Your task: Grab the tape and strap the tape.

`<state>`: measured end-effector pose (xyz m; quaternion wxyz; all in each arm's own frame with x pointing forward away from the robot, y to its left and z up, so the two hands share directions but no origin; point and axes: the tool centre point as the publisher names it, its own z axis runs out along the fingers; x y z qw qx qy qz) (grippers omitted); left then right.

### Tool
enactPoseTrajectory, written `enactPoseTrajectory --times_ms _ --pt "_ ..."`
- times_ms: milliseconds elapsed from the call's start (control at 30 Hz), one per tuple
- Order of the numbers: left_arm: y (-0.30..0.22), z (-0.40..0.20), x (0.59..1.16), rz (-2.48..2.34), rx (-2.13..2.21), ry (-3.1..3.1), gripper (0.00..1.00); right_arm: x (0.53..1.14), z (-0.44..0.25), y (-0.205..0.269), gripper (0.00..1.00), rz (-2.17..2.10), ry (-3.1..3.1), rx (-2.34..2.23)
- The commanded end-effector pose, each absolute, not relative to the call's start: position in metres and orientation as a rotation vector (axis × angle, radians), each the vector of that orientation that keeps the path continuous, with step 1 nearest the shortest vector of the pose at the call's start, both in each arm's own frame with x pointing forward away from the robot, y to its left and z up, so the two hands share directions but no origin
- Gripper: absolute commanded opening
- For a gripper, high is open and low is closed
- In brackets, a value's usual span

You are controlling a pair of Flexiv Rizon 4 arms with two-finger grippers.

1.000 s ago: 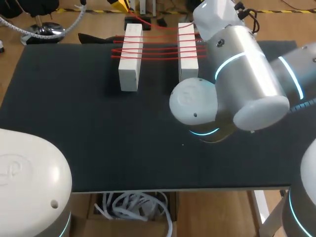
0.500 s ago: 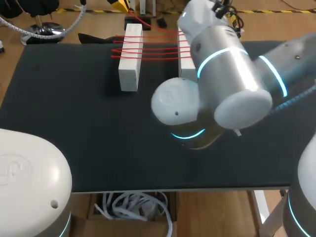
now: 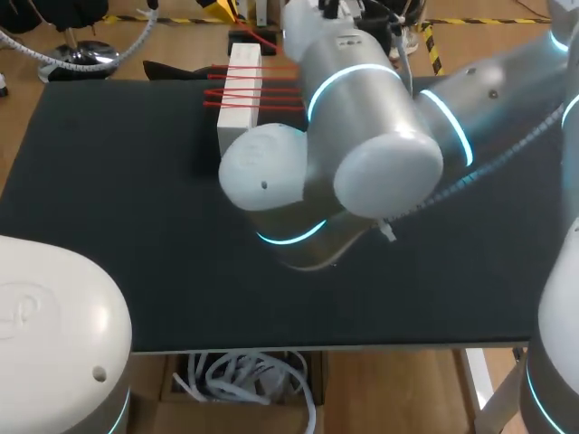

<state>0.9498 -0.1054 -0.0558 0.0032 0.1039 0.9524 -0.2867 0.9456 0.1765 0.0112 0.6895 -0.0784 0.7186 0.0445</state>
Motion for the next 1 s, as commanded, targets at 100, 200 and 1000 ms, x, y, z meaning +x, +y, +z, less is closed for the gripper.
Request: enactPoseTrajectory --times_ms 100,200,1000 --pt "-0.105 -0.055 0.950 -0.894 0.325 2.989 0.00 0.946 0.014 0.187 0.00 -0.053 1.556 -0.283" --pt "-0.105 -0.055 0.950 -0.894 0.325 2.989 0.00 0.945 0.015 0.191 0.00 -0.061 1.523 -0.285" --pt "-0.105 -0.055 0.950 -0.894 0.325 2.989 0.00 0.935 -0.011 0.214 0.00 -0.044 1.541 -0.234"
